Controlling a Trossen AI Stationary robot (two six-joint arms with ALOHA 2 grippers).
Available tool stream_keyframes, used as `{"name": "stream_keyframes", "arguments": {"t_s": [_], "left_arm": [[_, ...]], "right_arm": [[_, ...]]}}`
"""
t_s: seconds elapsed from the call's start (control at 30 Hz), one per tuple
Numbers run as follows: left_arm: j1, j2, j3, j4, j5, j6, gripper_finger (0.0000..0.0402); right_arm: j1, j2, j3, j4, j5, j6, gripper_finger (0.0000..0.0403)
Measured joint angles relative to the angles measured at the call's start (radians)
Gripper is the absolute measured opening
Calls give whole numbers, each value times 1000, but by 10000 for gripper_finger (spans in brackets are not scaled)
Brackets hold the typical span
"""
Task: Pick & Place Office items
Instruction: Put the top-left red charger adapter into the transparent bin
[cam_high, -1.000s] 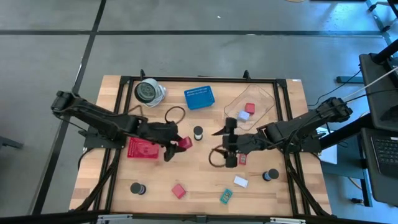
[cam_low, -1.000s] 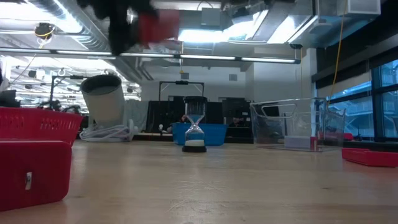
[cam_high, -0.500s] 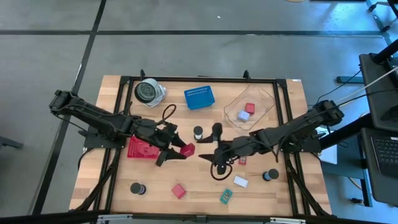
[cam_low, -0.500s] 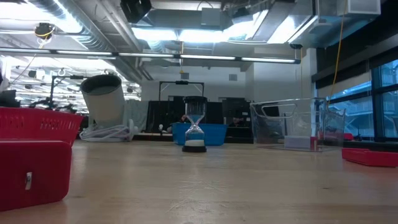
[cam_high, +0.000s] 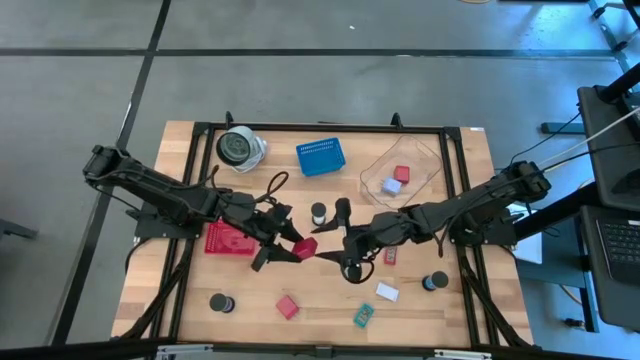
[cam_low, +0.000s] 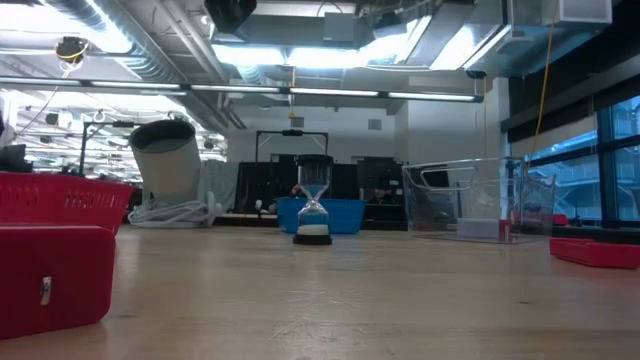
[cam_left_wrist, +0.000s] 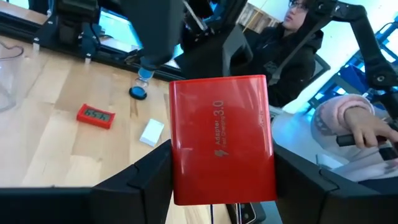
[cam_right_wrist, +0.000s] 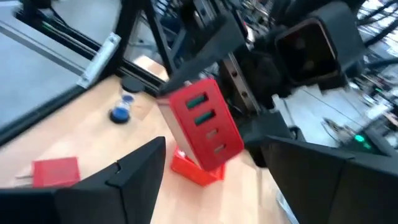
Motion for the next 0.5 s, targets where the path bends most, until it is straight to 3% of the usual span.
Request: {"name": "stream_keyframes", "arguments": {"t_s": [0.23,0.5], "left_arm": [[8,0,0,15,15,9,214],[27,0,0,53,37,20,214]], "right_arm": [[-14,6,1,51,-40,-8,272],[-50,6,1,74,-157,41,272]]}}
